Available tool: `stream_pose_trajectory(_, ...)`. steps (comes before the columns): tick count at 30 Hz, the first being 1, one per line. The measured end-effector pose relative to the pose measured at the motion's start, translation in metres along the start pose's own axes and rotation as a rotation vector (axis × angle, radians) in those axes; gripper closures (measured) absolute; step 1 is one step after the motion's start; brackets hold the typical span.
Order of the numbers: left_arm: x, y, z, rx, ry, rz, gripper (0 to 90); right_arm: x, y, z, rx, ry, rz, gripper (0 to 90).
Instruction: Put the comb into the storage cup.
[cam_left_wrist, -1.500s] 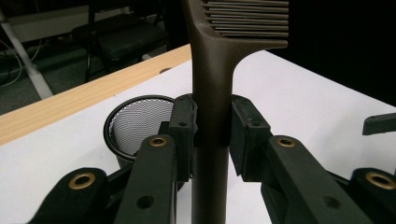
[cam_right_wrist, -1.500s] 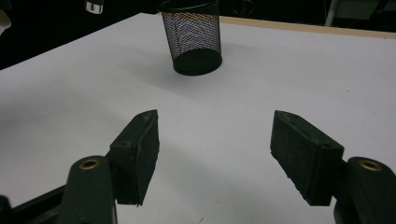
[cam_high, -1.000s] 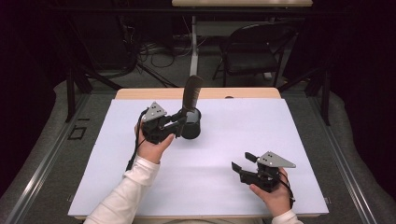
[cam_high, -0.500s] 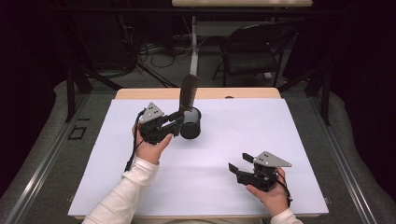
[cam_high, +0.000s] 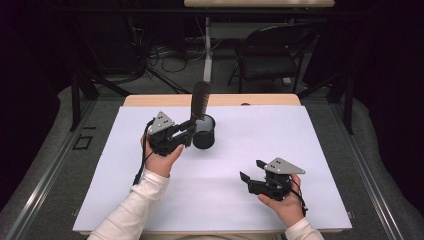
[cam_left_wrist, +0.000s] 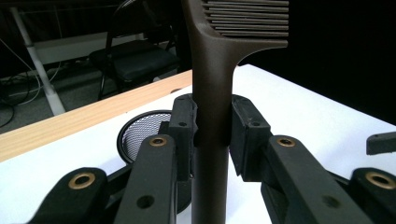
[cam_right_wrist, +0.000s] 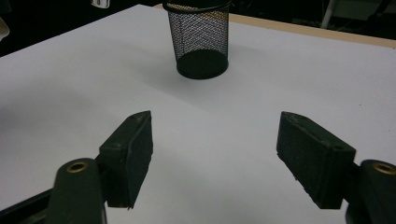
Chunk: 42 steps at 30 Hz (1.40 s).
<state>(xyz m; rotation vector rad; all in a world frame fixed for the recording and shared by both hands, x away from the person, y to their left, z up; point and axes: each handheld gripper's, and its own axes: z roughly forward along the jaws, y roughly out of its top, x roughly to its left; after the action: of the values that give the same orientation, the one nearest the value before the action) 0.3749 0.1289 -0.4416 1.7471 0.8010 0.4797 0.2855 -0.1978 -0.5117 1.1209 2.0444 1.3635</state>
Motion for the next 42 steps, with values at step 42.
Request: stream_pose_trajectory(42,-0.002,-0.004,0.000,-0.009,0.016,0.006,72.5,0.004,0.071,0.028,-0.051,-0.021,0.052,0.0)
